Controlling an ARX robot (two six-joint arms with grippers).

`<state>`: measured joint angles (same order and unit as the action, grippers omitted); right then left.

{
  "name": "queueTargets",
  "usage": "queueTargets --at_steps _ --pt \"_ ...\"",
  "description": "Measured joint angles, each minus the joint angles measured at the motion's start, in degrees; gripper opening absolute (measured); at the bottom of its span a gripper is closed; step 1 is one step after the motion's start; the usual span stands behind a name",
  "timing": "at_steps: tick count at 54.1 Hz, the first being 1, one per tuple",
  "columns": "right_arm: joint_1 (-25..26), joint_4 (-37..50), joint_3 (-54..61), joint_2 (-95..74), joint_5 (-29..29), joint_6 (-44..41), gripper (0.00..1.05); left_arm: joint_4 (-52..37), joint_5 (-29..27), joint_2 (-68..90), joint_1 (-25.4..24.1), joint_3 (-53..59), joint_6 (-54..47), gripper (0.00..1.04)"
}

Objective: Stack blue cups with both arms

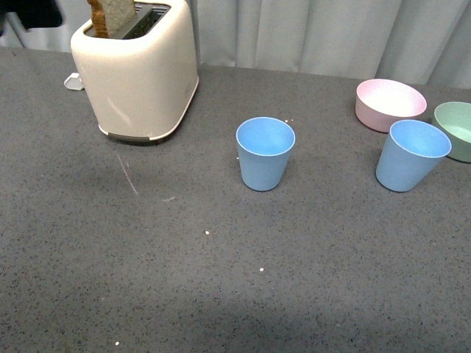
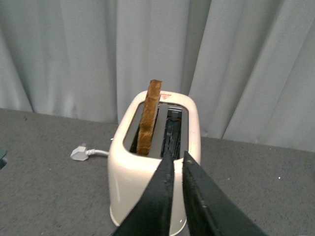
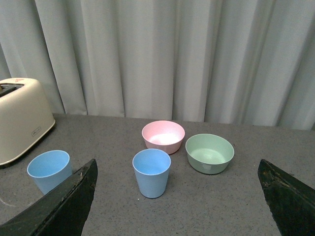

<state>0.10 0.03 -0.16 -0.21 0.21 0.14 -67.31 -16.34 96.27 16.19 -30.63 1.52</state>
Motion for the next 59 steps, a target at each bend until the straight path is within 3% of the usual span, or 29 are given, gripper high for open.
queueTargets --at_steps 3,29,43,46,59 --pt "0.0 0.0 0.0 0.0 0.0 0.0 0.95 -0.2 1.1 -2.5 -1.1 3.3 -0.1 0.03" --pt "0.0 0.0 0.0 0.0 -0.1 0.0 0.95 4.4 9.0 -23.3 -8.8 21.5 -1.0 0.04" --pt "0.0 0.0 0.0 0.0 -0.1 0.0 0.95 11.9 11.6 -35.6 -11.3 26.3 -1.0 0.04" --pt "0.0 0.0 0.0 0.0 -0.1 0.0 0.95 14.8 15.6 -39.5 -14.3 27.3 -1.1 0.04" --pt "0.0 0.0 0.0 0.0 -0.1 0.0 0.95 26.1 16.3 -53.3 -16.0 29.5 -1.1 0.04"
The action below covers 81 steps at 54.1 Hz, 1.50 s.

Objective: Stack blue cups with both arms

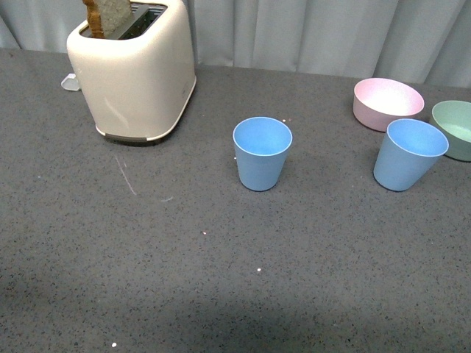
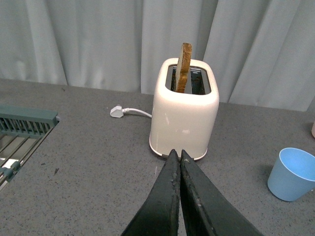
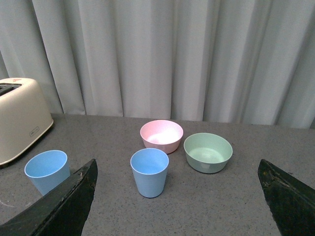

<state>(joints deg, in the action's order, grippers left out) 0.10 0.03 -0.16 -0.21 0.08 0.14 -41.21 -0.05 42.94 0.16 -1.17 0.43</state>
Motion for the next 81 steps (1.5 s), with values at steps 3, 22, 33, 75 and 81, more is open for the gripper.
queueTargets --at_steps 3,22,33,75,81 --pt "0.0 0.0 0.0 0.0 0.0 0.0 0.95 2.2 0.0 -2.7 0.0 0.0 0.0 0.04" --pt "0.0 0.0 0.0 0.0 0.0 0.0 0.95 13.1 0.0 -14.6 0.0 0.1 0.0 0.04" --pt "0.0 0.0 0.0 0.0 0.0 0.0 0.95 18.2 0.0 -20.0 0.0 0.1 0.0 0.04" --pt "0.0 0.0 0.0 0.0 0.0 0.0 0.95 31.2 0.0 -33.2 0.0 0.1 0.0 0.04" --pt "0.0 0.0 0.0 0.0 0.0 0.0 0.95 40.0 0.1 -40.3 0.0 0.1 0.0 0.04"
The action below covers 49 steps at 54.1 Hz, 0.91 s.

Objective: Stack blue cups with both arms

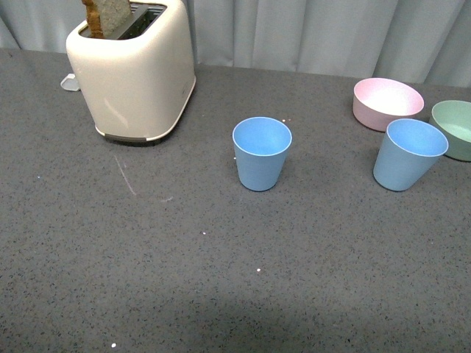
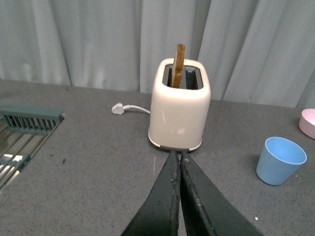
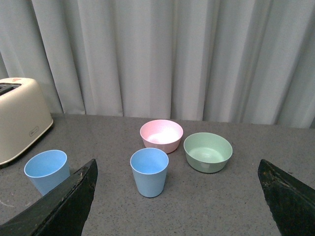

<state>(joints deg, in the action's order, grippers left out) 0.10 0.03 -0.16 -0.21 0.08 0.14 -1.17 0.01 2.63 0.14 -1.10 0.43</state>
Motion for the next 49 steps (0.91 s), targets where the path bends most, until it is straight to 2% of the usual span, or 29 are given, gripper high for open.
queueTargets --at_steps 11,18,24,32,38,41,49 --pt "0.0 0.0 0.0 0.0 0.0 0.0 0.95 1.0 0.0 -2.3 0.0 0.0 0.0 0.05" --pt "0.0 0.0 0.0 0.0 0.0 0.0 0.95 1.0 0.0 -2.4 0.0 0.0 0.0 0.31" --pt "-0.8 0.3 -0.9 -5.1 -4.5 -7.5 0.95 1.0 0.0 -2.4 0.0 0.0 0.0 0.49" --pt "-0.3 12.0 -4.5 -24.9 -4.5 -10.4 0.95 1.0 0.0 -2.4 0.0 0.0 0.0 0.72" --pt "0.6 21.7 -12.2 -46.7 -3.6 -7.8 0.95 1.0 0.0 -2.4 0.0 0.0 0.0 0.92" --pt "1.0 22.9 -17.1 -56.5 -3.7 -5.4 0.95 1.0 0.0 -2.4 0.0 0.0 0.0 1.0" --pt "1.2 16.7 -31.6 -80.9 -3.4 0.5 0.95 1.0 0.0 -2.4 0.0 0.0 -0.1 0.98"
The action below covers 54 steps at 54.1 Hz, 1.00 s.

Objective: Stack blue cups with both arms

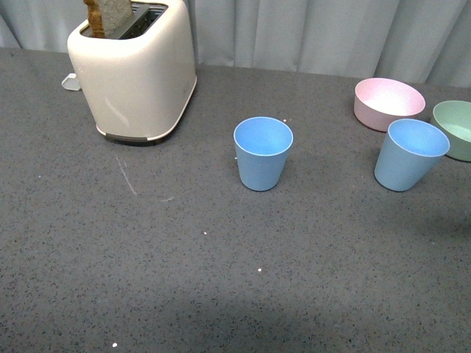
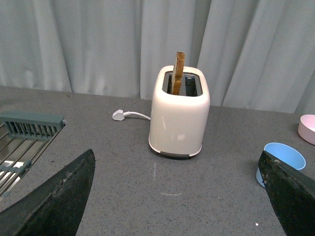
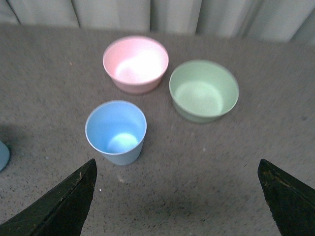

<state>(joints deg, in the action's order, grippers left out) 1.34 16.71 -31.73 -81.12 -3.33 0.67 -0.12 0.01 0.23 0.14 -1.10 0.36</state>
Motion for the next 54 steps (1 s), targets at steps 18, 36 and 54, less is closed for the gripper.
queueTargets --at_steps 18,36,54 --pt "-0.9 -17.3 -26.3 -28.6 -0.7 9.3 0.95 0.0 0.0 0.0 0.0 0.0 0.0 0.98" --pt "-2.2 -23.2 -36.6 -40.5 0.5 14.2 0.6 0.0 0.0 0.0 0.0 0.0 0.0 0.98" --pt "-2.4 -23.4 -36.4 -39.9 4.8 16.6 0.01 0.0 0.0 0.0 0.0 0.0 0.0 0.98"
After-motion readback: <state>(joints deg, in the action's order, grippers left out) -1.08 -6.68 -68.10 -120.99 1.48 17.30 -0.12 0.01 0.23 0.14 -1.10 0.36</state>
